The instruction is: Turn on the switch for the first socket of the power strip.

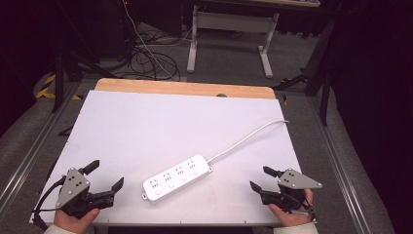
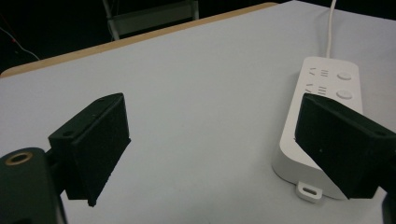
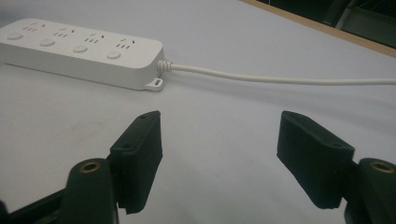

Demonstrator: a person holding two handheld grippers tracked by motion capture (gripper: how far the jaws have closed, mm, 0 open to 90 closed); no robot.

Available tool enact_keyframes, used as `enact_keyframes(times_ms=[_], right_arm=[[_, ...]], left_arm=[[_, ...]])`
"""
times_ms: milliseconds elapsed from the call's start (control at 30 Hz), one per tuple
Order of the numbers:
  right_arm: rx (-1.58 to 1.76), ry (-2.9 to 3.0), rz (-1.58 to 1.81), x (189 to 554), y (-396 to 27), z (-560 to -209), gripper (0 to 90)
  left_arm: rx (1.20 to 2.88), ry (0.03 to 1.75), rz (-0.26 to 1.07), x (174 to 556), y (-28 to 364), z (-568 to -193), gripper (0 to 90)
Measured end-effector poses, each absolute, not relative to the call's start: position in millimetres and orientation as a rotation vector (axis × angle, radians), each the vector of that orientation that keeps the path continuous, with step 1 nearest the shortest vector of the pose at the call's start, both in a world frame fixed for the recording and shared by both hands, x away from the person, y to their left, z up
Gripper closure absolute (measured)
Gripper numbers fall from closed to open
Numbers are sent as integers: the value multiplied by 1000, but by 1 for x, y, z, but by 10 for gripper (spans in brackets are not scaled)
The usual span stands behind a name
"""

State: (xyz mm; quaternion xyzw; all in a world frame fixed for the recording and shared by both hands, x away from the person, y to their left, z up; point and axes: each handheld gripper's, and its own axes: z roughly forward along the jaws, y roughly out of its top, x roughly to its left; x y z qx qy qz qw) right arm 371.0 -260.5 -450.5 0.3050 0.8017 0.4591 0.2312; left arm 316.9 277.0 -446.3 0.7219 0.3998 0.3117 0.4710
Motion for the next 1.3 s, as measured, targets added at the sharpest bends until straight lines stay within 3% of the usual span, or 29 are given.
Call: enact_keyframes(times_ms=[1300], right_arm=[[819, 2249, 1229, 374, -250, -436, 302]], left_arm=[[1763, 974, 777, 315, 276, -445, 111]])
